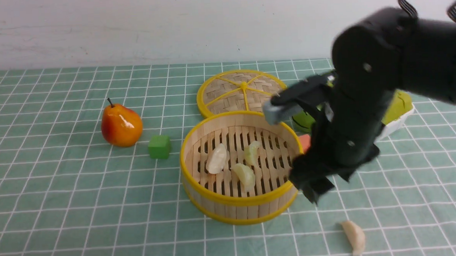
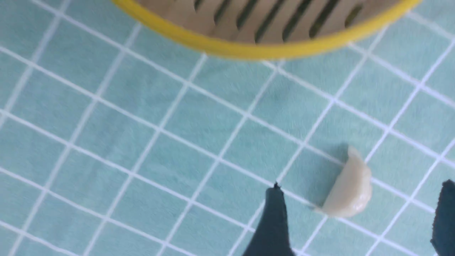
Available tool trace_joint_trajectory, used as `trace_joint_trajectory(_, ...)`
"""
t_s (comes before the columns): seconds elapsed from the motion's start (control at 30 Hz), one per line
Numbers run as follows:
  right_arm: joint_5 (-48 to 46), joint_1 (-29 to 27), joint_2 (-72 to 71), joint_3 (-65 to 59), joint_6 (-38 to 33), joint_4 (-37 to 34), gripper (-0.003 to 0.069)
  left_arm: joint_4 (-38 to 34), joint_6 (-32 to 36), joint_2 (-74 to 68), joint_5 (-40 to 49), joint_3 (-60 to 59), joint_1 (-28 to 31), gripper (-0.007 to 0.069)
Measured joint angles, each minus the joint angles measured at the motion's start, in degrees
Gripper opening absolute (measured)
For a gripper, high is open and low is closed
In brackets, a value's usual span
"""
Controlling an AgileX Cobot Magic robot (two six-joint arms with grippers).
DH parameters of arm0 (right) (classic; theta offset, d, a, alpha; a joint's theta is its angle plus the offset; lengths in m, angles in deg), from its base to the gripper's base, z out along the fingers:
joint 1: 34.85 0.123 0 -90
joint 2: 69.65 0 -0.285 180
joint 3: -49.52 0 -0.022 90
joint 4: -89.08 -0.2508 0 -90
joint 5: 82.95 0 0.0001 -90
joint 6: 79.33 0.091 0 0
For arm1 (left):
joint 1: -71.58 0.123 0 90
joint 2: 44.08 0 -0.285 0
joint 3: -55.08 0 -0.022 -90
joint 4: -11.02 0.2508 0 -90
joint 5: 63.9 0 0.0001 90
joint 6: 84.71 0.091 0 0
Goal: Put the dumplings into the steamer on the table with the blue tablecloth.
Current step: 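Reach for and grasp a dumpling lying on the table beside the steamer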
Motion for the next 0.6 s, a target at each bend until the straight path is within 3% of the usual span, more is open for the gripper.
trace_joint_trajectory(0.27, 16.18, -8.71, -1.21, -16.02, 2.02, -1.73, 0.0554, -0.02, 0.0, 0.0, -0.11, 0.0, 0.0, -0.0014)
trace_joint_trajectory(0.5, 21.83, -8.96, 3.89, -17.22, 0.69, -4.41, 0.0554, -0.2, 0.0, 0.0, -0.19, 0.0, 0.0, -0.0011)
trace_joint_trajectory(0.6, 22.01, -8.96, 5.6, -17.22, 0.1, -4.67, 0.0514, -0.39, 0.0, 0.0, -0.19, -0.05, 0.0, -0.001)
